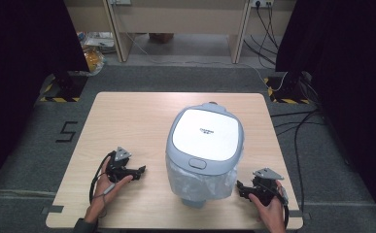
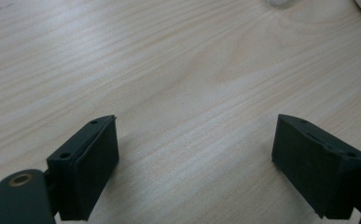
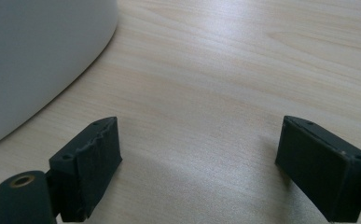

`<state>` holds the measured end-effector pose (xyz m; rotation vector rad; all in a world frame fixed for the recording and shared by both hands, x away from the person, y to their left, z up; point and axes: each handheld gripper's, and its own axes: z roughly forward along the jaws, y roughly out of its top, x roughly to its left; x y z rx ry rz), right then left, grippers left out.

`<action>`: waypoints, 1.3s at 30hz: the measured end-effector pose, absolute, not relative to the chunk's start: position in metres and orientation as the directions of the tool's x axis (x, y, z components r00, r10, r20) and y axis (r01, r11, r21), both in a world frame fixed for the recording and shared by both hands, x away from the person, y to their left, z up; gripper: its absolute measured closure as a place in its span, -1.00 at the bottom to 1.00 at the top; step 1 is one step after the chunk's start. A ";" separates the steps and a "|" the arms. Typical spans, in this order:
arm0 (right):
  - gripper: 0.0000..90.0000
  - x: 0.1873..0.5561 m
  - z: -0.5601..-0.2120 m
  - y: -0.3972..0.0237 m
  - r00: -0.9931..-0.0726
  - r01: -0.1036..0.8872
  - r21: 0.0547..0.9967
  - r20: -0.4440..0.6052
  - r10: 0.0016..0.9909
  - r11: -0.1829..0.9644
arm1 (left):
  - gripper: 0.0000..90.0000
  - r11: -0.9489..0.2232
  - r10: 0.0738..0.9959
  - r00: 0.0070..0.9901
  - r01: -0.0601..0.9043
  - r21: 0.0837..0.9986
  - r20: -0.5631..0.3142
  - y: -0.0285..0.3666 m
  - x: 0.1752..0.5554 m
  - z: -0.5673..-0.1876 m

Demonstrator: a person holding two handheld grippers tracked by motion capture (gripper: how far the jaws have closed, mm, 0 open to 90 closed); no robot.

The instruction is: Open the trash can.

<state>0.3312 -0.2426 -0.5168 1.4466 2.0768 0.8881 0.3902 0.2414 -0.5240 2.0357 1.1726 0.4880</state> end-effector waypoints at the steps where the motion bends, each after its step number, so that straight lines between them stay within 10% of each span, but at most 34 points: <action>1: -0.70 0.331 -0.517 -0.243 -0.344 0.645 0.725 -0.004 0.939 0.239 | -0.69 -0.322 0.858 0.513 0.583 0.746 -0.031 0.241 0.390 -0.524; 39: -0.66 0.246 -0.515 -0.144 -0.430 0.552 0.829 0.194 0.882 0.087 | -0.70 -0.318 0.858 0.512 0.584 0.747 -0.034 0.241 0.391 -0.524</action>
